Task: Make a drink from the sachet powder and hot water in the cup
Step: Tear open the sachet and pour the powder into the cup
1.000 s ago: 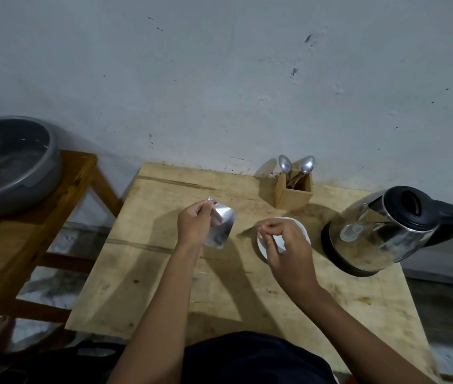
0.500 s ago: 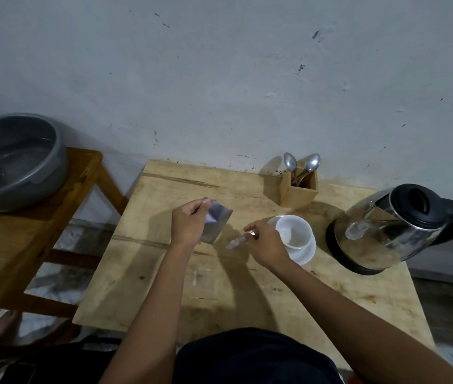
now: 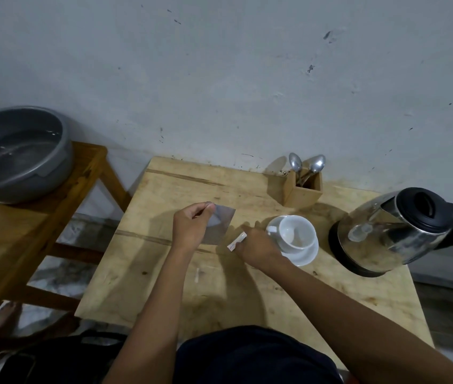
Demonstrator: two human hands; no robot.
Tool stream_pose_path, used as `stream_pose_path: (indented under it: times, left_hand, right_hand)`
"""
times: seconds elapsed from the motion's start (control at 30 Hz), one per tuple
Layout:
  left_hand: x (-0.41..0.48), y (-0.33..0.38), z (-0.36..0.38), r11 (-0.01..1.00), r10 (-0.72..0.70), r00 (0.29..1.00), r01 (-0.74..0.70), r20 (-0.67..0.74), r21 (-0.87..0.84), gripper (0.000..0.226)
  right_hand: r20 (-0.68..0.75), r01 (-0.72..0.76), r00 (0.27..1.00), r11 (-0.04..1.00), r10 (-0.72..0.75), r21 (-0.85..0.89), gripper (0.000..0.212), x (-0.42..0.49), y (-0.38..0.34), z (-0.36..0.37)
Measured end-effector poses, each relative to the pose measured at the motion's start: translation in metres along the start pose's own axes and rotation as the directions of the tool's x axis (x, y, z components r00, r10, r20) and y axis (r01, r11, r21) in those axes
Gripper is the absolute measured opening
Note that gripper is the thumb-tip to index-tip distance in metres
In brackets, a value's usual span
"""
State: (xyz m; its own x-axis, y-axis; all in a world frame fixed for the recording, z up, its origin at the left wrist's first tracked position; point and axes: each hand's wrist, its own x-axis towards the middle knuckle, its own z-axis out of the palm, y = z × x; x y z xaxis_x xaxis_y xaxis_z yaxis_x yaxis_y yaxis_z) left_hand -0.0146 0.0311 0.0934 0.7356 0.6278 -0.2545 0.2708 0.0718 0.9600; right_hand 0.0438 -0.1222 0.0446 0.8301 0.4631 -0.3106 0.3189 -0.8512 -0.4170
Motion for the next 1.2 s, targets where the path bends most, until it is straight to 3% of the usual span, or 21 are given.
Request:
stream_pose_path:
  times: [0.13, 0.23, 0.33, 0.4, 0.47, 0.57, 0.73, 0.87, 0.97, 1.03, 1.2]
  left_hand:
    - [-0.005, 0.007, 0.006, 1.000, -0.006, 1.000, 0.006, 0.018, 0.009, 0.008]
    - [-0.012, 0.018, 0.010, 1.000, 0.007, 1.000, -0.007, 0.012, 0.004, 0.002]
    - [-0.021, 0.027, 0.021, 1.000, 0.024, 0.999, -0.023, 0.044, -0.007, 0.001]
    - [-0.030, 0.033, 0.032, 0.999, 0.027, 0.997, -0.025, 0.072, -0.024, 0.007]
    - [-0.039, 0.037, 0.044, 0.999, 0.029, 0.994, -0.027, 0.109, -0.020, 0.012]
    - [-0.053, 0.044, 0.059, 0.997, 0.070, 0.982, -0.072, 0.174, 0.005, 0.018]
    - [-0.067, 0.050, 0.077, 0.994, 0.103, 0.948, -0.112, 0.302, 0.012, 0.017]
    - [-0.063, 0.039, 0.088, 0.989, 0.127, 0.926, -0.144, 0.356, 0.023, 0.027]
    - [-0.050, 0.016, 0.096, 0.968, 0.087, 0.935, -0.161, 0.344, 0.191, 0.020]
    - [-0.041, 0.000, 0.102, 0.920, 0.033, 0.934, -0.168, 0.357, 0.353, 0.031]
    - [-0.028, -0.025, 0.116, 0.747, 0.031, 0.881, -0.335, 0.472, 0.574, 0.039]
  right_hand:
    - [-0.123, -0.007, 0.992, 0.972, 0.036, 0.234, 0.041, -0.026, -0.005, -0.016]
    - [-0.257, 0.117, 0.966, 0.928, -0.023, 0.354, 0.050, -0.043, -0.001, -0.021]
    - [-0.334, 0.300, 0.920, 0.917, -0.206, 0.261, 0.080, -0.058, 0.004, -0.022]
    - [-0.393, 0.313, 0.895, 0.923, -0.209, 0.222, 0.088, -0.064, 0.009, -0.019]
    - [-0.470, 0.287, 0.873, 0.915, -0.129, 0.283, 0.078, -0.069, 0.013, -0.017]
    - [-0.515, 0.253, 0.857, 0.849, 0.025, 0.463, 0.036, -0.080, 0.021, -0.018]
    - [-0.530, 0.199, 0.833, 0.808, 0.159, 0.555, 0.015, -0.096, 0.039, -0.019]
    - [-0.535, 0.171, 0.800, 0.750, 0.273, 0.639, 0.015, -0.102, 0.055, -0.024]
    - [-0.477, 0.072, 0.799, 0.729, 0.367, 0.680, 0.023, -0.104, 0.075, -0.022]
    - [-0.463, 0.043, 0.795, 0.725, 0.392, 0.688, 0.031, -0.107, 0.087, -0.026]
    - [-0.422, 0.028, 0.825, 0.720, 0.375, 0.693, 0.016, -0.111, 0.102, -0.043]
